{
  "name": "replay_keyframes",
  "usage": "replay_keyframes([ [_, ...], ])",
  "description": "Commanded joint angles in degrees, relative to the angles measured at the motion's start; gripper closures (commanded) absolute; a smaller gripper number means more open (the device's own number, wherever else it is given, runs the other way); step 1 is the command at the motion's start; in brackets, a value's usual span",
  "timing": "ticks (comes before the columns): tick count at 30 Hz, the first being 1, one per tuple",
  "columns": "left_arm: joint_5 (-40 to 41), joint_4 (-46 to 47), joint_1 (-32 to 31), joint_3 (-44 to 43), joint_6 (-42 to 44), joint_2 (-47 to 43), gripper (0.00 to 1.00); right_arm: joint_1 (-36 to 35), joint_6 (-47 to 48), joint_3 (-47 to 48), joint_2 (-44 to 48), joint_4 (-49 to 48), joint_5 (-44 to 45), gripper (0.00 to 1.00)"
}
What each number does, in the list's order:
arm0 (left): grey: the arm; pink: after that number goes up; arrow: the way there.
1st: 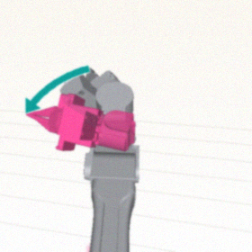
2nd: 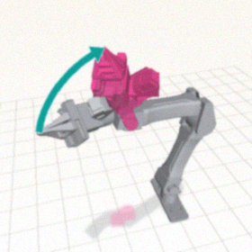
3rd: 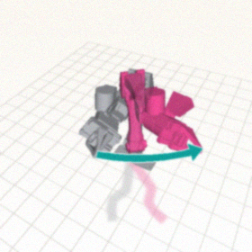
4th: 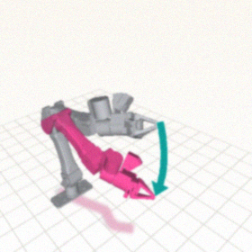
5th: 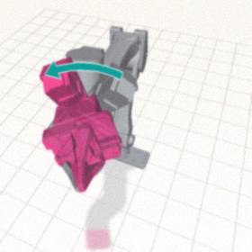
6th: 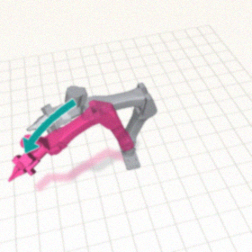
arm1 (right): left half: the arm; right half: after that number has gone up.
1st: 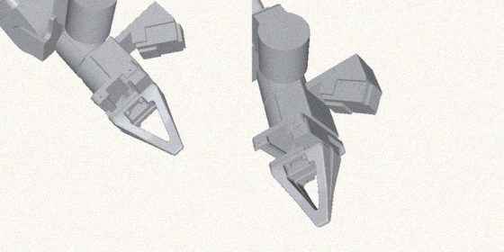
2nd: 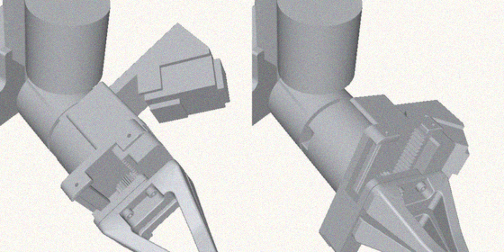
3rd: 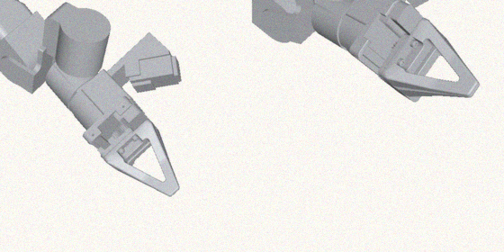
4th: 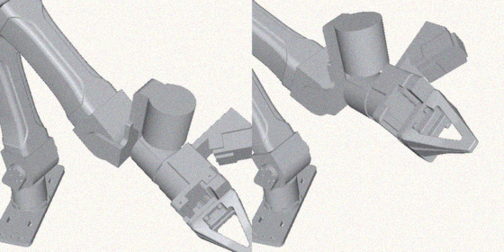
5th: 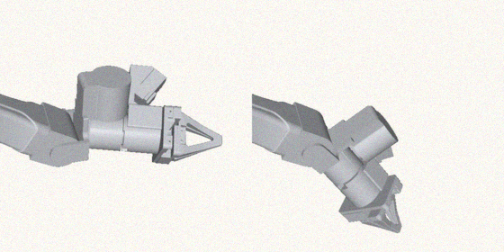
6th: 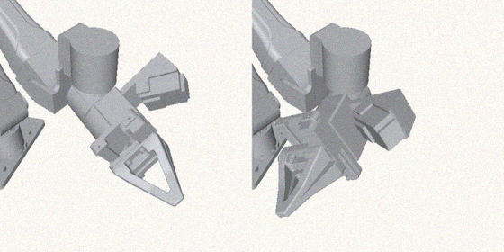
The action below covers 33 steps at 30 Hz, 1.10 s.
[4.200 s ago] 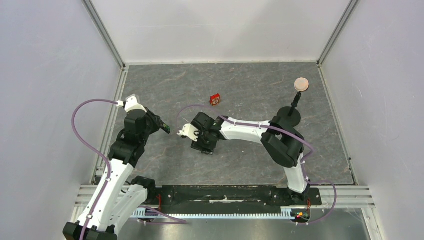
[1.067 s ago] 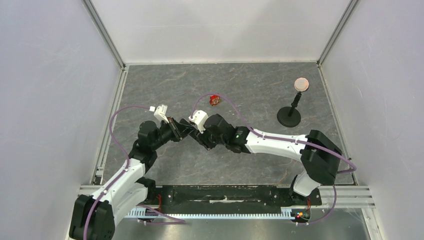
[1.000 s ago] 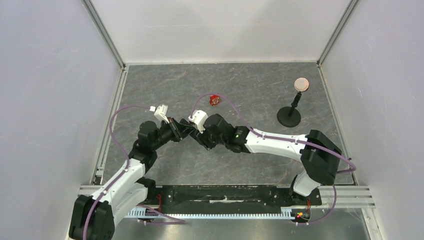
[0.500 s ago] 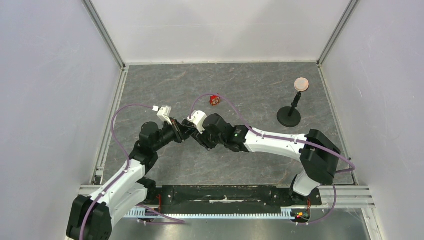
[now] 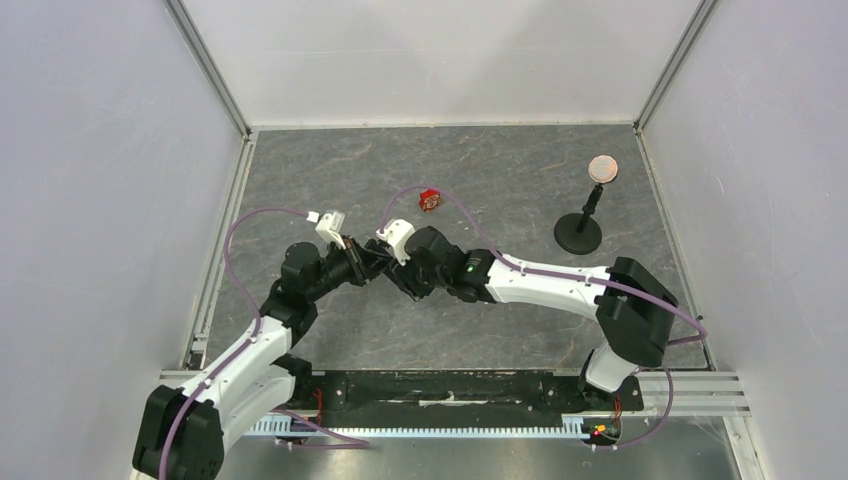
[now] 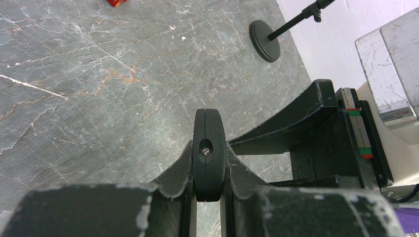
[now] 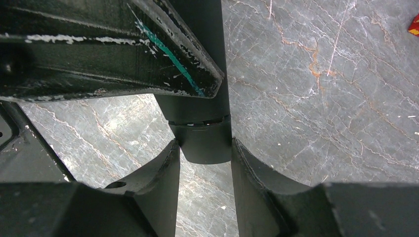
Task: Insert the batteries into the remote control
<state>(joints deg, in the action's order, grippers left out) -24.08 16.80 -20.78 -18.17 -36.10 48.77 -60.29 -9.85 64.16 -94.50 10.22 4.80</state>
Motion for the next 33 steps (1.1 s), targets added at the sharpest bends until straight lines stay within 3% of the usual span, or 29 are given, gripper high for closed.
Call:
replay_keyframes([
  [1, -5.47, 1.76, -1.15, -2.89, -3.58, 1.18, 0.98, 1.84, -2.33, 2.55, -0.16, -5.26, 3.84, 0.61],
  [12, -10.39, -2.2, -1.17, -7.34, -7.33, 2.28, 0.98, 1.94, -1.63, 1.49, 1.1, -9.77, 2.28, 0.6],
  [33, -8.36, -6.48, -4.33, -7.43, 0.99, 4.77, 0.98, 2.46, -6.01, 7.78, -1.63, -10.53, 1.9, 0.6],
])
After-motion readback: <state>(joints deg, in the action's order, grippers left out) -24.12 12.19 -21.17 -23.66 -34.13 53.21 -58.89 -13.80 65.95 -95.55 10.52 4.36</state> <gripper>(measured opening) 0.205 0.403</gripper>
